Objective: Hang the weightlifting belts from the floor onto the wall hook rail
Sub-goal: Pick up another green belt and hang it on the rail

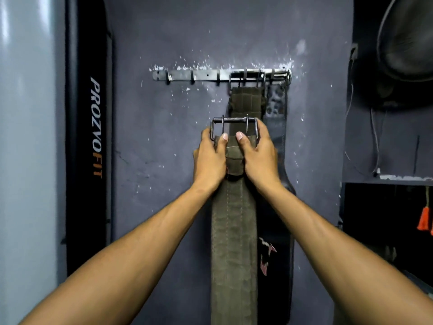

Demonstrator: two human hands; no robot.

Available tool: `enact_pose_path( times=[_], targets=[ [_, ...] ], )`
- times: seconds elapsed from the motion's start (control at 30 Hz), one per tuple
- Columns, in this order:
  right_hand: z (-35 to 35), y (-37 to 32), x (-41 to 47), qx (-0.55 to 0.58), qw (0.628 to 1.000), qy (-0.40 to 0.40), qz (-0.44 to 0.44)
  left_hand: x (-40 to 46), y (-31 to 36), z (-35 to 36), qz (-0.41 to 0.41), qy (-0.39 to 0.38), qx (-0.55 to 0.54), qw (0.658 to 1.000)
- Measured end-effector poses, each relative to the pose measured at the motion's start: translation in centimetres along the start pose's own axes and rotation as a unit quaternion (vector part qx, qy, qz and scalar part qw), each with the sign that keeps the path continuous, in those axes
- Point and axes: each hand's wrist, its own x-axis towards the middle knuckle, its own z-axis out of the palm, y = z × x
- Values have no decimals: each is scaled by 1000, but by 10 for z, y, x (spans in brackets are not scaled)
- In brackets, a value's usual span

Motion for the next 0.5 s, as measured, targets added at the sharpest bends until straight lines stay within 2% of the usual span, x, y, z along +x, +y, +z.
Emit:
enact_pose_path(
  times=[0.2, 0.3, 0.5],
  targets=[
    [47, -26, 102, -44, 996, -4, -74, 126, -4, -6, 87, 17, 36, 995],
    [70, -32, 144, -71, 993, -6, -96, 178, -8, -5, 92, 4, 33, 995],
    [99, -27, 202, -130, 989, 2, -76, 254, -22, 6, 79, -41, 43, 995]
  ],
)
